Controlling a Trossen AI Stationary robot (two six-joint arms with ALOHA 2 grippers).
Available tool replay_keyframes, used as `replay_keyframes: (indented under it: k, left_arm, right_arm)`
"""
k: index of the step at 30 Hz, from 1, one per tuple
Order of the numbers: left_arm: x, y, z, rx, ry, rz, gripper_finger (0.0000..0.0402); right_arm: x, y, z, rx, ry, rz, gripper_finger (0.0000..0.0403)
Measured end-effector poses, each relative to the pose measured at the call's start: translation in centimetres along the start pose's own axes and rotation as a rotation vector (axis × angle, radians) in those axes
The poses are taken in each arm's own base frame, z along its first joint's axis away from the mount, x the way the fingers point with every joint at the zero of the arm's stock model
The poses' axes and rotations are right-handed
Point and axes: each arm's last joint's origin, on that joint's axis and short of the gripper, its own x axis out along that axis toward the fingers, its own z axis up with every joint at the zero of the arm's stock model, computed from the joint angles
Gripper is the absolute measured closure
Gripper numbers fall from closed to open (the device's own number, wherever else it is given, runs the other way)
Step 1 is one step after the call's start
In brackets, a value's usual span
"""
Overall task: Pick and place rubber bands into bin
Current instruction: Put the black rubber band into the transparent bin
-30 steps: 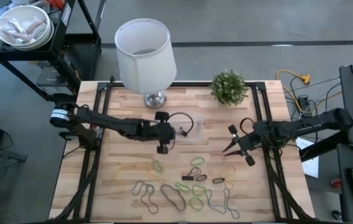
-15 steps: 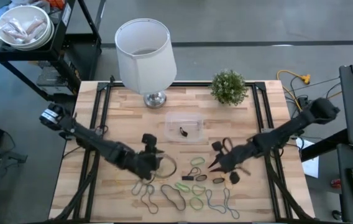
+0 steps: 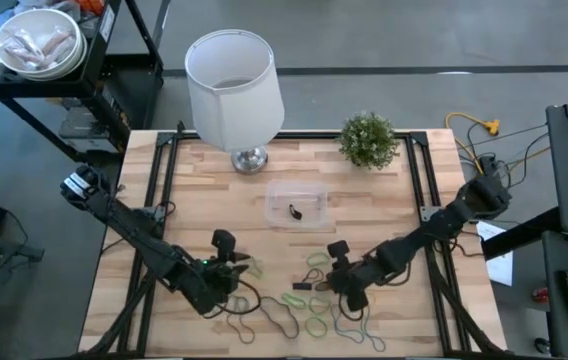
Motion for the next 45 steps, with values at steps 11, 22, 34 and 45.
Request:
replay_keyframes:
  k: [11, 22, 34, 45]
  left_arm:
    - [0.0, 0.0, 0.0, -0.007, -0.007, 0.017, 0.0288]
    - [0.1, 0.0, 0.0, -0.029, -0.005, 0.017, 0.0288]
    - [0.1, 0.0, 0.0, -0.036, -0.010, 0.016, 0.0288]
    - [0.1, 0.0, 0.0, -0.036, -0.010, 0.016, 0.0288]
  right_arm:
    - [2.1, 0.7, -0.1, -0.010, 0.006, -0.026, 0.0335]
    - [2.5, 0.4, -0.2, 0.023, 0.011, -0.027, 0.0335]
    - [3.9, 0.6, -0.8, 0.018, 0.045, -0.041, 0.0356]
    - [3.4, 1.0, 0.0, -0.064, 0.011, -0.111, 0.0394]
